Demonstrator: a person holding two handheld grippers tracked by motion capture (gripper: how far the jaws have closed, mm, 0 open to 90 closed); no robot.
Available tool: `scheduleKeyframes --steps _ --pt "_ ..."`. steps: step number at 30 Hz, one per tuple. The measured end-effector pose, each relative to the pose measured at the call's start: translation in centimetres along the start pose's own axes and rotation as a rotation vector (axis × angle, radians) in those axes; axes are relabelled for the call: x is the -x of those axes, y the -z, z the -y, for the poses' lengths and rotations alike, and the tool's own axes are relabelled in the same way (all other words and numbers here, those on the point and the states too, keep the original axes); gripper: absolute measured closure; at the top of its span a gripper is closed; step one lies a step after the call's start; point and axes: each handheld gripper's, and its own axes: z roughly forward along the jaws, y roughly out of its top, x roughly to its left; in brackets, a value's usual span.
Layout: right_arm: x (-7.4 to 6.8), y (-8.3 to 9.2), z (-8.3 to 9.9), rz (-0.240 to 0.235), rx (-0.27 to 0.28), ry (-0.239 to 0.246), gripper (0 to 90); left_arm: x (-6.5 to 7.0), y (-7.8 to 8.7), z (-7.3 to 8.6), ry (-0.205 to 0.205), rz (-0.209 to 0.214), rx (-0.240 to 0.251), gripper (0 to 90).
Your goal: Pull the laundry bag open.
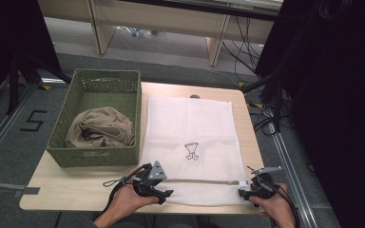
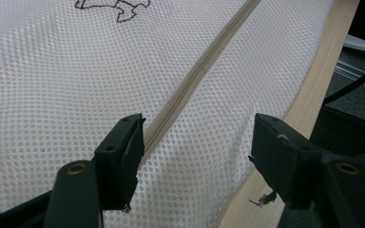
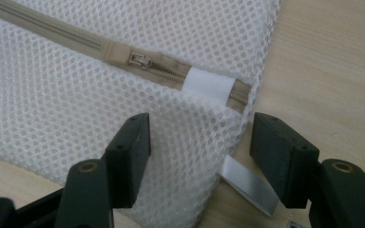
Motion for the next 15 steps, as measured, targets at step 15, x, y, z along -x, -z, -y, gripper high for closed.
scheduleKeyframes --steps 15 --pt "0.9 0.2 0.1 0.001 0.048 0.030 75.6 0.0 -0.2 0.1 -0.010 0.000 0.003 33.6"
